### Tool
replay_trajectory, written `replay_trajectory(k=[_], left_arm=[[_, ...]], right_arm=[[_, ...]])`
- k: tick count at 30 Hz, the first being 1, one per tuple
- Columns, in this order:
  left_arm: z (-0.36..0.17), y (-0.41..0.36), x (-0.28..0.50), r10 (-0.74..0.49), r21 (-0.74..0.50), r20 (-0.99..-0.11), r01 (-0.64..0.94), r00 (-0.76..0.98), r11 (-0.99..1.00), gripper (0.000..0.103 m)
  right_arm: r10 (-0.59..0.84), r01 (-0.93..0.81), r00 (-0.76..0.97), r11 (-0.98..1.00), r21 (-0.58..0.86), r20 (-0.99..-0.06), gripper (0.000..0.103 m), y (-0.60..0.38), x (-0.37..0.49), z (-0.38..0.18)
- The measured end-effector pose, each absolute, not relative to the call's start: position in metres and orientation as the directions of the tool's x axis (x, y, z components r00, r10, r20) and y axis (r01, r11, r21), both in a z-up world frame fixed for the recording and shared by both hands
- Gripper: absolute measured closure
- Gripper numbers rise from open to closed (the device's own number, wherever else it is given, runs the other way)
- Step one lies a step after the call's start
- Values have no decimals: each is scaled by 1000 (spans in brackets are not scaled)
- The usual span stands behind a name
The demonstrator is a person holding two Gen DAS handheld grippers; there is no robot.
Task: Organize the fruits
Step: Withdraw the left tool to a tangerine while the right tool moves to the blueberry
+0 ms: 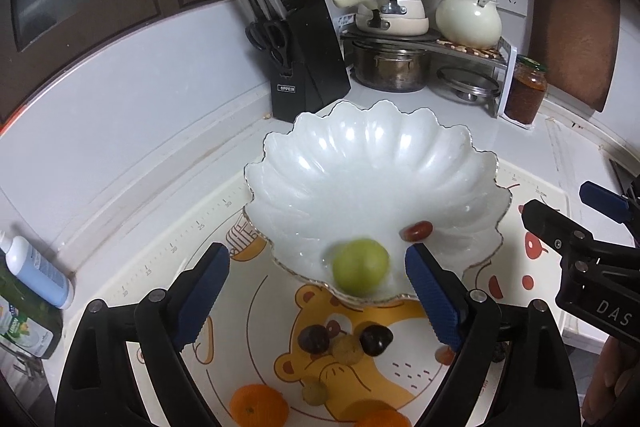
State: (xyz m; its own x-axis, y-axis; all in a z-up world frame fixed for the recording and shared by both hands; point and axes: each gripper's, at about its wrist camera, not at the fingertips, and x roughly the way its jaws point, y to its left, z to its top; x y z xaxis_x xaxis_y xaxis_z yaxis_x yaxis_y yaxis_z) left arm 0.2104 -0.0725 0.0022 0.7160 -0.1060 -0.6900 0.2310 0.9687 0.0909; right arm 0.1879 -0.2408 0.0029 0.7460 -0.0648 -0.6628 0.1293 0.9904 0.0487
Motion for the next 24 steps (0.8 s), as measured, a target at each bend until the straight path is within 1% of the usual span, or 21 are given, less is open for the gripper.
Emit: replay_trajectory(k=[15,24], left_arm=[[8,-71,170,-124,88,-683,249,720,964,13],[-1,-72,150,-123,89,-687,251,716,964,13]], right_arm=[[-61,142,754,987,71,-654,14,-243,147,4],[-64,146,748,987,70,-660,14,-242,129,-4]])
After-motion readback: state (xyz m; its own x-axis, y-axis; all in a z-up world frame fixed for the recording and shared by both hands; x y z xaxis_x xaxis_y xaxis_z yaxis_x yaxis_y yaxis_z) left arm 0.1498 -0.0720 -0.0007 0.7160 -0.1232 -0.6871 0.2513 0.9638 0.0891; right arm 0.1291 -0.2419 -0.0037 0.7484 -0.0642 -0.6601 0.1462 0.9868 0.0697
